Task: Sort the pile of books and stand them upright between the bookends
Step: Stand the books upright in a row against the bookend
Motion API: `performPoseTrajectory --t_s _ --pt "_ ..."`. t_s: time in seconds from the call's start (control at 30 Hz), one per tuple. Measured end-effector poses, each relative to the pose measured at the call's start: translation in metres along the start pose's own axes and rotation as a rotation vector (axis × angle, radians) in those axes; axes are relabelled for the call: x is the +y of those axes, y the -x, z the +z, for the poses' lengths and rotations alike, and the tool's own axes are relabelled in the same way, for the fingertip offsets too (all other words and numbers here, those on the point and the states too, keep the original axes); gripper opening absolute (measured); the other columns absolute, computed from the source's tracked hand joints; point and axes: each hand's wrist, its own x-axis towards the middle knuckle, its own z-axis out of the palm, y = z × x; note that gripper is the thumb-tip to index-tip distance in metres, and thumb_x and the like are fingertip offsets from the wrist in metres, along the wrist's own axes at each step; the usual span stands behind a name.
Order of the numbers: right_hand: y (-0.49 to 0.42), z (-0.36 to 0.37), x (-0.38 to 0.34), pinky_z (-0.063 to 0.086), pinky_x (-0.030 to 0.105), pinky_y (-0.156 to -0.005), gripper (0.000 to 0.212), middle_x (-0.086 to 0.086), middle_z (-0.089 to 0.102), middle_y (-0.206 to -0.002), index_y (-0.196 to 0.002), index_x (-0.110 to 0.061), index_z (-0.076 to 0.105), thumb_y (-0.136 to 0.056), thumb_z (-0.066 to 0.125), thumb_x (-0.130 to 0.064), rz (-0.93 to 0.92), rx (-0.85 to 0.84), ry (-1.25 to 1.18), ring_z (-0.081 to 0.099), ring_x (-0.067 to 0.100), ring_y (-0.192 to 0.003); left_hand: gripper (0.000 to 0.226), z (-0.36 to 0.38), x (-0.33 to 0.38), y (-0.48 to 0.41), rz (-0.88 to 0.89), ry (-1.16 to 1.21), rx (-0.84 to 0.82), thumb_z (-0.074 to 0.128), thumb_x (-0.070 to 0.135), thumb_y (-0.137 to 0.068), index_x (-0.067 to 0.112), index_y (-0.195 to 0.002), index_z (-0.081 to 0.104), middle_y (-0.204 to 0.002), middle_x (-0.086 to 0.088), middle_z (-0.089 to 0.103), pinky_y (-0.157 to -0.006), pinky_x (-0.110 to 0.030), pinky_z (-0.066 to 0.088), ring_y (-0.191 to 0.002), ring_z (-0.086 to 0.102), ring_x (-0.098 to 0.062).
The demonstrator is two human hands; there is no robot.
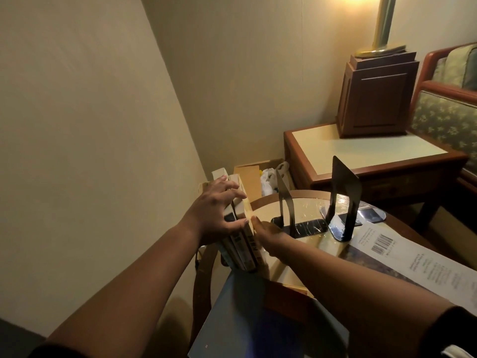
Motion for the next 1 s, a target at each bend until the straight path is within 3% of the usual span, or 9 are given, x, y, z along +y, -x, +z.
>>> performPoseTrajectory --t_s 0.1,0.27,0.37,0.43,0.5,0.6,0.77,1.0 --pt "0.043 -0.012 0.0 0.048 0.034 -0.091 0.062 0.012 0.059 -0.13 -0.136 -0.011 0.051 -0.1 0.033 -0.058 0.01 -0.042 0.074 0.056 0.022 -0.111 0.062 -0.001 -0.002 0.0 -0.006 -0.005 -0.003 0.053 0.067 -0.074 0.037 -0.129 0.054 -0.149 0.01 0.041 -0.113 -0.049 0.03 -0.148 0.017 -0.016" --pt "0.112 -0.063 0.017 0.054 0.033 -0.092 0.03 -0.005 0.063 -0.119 -0.127 -0.022 0.061 -0.101 0.05 -0.034 -0.153 -0.082 0.246 0.061 0.012 -0.109 0.062 0.0 -0.003 -0.001 -0.002 0.011 -0.007 0.056 0.066 -0.074 0.037 -0.129 0.055 -0.149 0.01 0.041 -0.113 -0.049 0.03 -0.148 0.017 -0.017" --pt "0.148 -0.096 0.024 0.061 0.035 -0.082 0.02 -0.005 0.071 -0.107 -0.115 -0.02 0.068 -0.099 0.056 -0.02 -0.307 0.1 0.285 0.07 0.011 -0.097 0.056 0.001 -0.002 -0.002 0.012 0.015 0.013 0.066 0.057 -0.078 0.036 -0.129 0.055 -0.149 0.008 0.042 -0.114 -0.05 0.028 -0.148 0.018 -0.018" --pt "0.166 -0.119 0.03 0.062 0.035 -0.077 0.017 -0.006 0.073 -0.097 -0.106 -0.016 0.072 -0.097 0.059 -0.014 -0.402 0.255 0.307 0.072 0.01 -0.089 0.059 0.002 -0.003 -0.002 0.015 0.027 0.012 0.064 0.061 -0.075 0.036 -0.128 0.056 -0.148 0.008 0.044 -0.114 -0.052 0.029 -0.148 0.019 -0.019" --pt "0.177 -0.143 0.041 0.061 0.034 -0.078 0.014 -0.011 0.072 -0.096 -0.1 -0.024 0.074 -0.094 0.065 -0.015 -0.421 0.371 0.411 0.07 0.006 -0.09 0.066 0.002 -0.004 -0.003 0.011 0.038 0.002 0.057 0.069 -0.07 0.036 -0.127 0.058 -0.147 0.007 0.046 -0.115 -0.054 0.029 -0.148 0.021 -0.02" --pt "0.182 -0.176 0.059 0.054 0.029 -0.085 0.019 -0.011 0.064 -0.117 -0.105 -0.034 0.069 -0.088 0.073 -0.026 -0.275 0.435 0.598 0.06 0.008 -0.108 0.071 0.002 -0.003 -0.004 0.01 0.03 0.001 0.052 0.072 -0.068 0.034 -0.127 0.059 -0.147 0.005 0.046 -0.114 -0.055 0.03 -0.147 0.022 -0.022" --pt "0.185 -0.203 0.065 0.043 0.03 -0.096 0.056 -0.002 0.045 -0.142 -0.13 -0.033 0.058 -0.079 0.077 -0.049 0.002 0.32 0.711 0.046 0.019 -0.127 0.058 0.003 -0.001 -0.003 0.011 0.03 0.001 0.054 0.071 -0.068 0.048 -0.122 0.048 -0.147 0.007 0.045 -0.113 -0.054 0.032 -0.147 0.022 -0.02" --pt "0.177 -0.172 0.05 0.041 0.044 -0.109 0.057 0.0 0.038 -0.152 -0.134 -0.034 0.057 -0.083 0.071 -0.054 -0.063 0.3 0.952 0.035 0.025 -0.138 0.059 0.002 0.001 -0.005 0.011 0.004 0.0 0.051 0.072 -0.07 0.048 -0.123 0.047 -0.148 0.008 0.043 -0.111 -0.057 0.034 -0.147 0.022 -0.02"
